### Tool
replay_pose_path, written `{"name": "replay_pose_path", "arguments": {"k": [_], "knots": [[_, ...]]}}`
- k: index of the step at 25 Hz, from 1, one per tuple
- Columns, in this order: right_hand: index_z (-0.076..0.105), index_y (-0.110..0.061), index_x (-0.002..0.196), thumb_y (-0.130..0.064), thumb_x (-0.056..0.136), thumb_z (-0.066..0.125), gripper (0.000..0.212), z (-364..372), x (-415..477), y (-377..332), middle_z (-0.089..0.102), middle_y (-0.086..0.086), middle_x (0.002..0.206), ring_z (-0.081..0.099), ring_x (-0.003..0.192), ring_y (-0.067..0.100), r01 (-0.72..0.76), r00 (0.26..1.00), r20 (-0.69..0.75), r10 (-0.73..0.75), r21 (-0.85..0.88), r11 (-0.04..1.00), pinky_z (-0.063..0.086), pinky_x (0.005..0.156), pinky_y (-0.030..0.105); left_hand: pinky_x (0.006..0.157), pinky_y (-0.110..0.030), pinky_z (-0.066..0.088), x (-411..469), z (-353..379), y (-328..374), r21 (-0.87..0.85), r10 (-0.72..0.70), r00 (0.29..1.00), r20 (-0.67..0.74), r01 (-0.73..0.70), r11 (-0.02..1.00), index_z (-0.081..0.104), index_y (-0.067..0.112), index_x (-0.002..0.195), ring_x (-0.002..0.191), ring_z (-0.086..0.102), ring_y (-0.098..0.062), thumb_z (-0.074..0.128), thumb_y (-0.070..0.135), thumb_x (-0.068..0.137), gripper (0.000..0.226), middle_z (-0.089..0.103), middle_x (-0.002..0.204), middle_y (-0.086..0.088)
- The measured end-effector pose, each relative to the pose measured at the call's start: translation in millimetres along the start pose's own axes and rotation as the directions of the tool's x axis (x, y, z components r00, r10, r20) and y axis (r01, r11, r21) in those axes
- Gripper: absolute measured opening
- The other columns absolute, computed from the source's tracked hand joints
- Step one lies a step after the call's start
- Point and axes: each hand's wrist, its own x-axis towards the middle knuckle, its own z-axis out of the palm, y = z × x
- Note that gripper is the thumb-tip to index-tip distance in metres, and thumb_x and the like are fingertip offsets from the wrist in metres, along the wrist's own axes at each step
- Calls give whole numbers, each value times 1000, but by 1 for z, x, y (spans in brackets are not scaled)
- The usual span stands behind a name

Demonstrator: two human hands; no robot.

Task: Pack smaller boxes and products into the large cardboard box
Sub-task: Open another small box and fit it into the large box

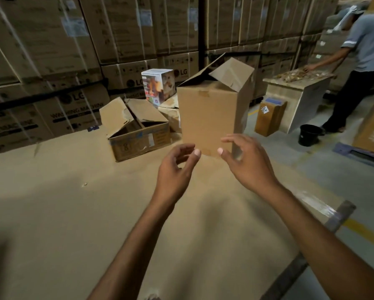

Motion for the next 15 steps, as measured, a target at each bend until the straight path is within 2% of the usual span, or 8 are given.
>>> {"name": "replay_pose_path", "arguments": {"k": [2,4,6,9,12,15], "knots": [[58,-27,139,-42,97,66,44,-7,58,31,55,-3,145,44,135,19,3,1000,-6,-4,-64,998,38,104,33,95,-32,54,54,30,10,33,32,999,-28,-31,999,64,30,131,115,62,-2,67,38,98,34,67,125,12],[41,-28,151,-44,97,64,60,-8,116,55,41,-1,154,37,140,23,19,1000,-5,-20,-153,988,40,108,43,98,-37,52,108,54,16,121,81,995,-58,-73,990,57,35,138,123,56,-9,65,39,98,41,60,137,8],[27,-26,158,-44,96,64,75,-3,163,72,29,1,161,30,144,28,57,998,2,-58,-252,966,38,111,50,102,-41,49,158,67,15,219,107,991,-86,-85,972,44,36,149,132,50,-16,64,43,98,55,51,148,2],[15,-19,163,-46,97,60,84,8,215,89,17,2,168,18,150,31,66,996,82,-41,-341,938,29,115,54,112,-54,41,228,74,6,404,140,984,-110,-84,911,25,33,160,146,37,-27,57,52,99,71,32,163,-5],[20,-20,161,-52,99,56,79,31,233,110,16,0,169,17,151,35,50,981,194,25,-371,927,28,117,57,116,-64,23,284,77,-4,635,87,996,-36,-44,771,8,33,164,155,17,-31,39,62,102,75,10,171,-2],[41,-24,151,-52,101,52,57,48,234,128,32,-2,161,35,142,37,52,993,116,-19,-288,956,40,109,55,120,-67,12,319,76,-17,733,-23,997,69,-35,680,3,31,164,158,3,-31,25,64,104,73,3,172,0]]}}
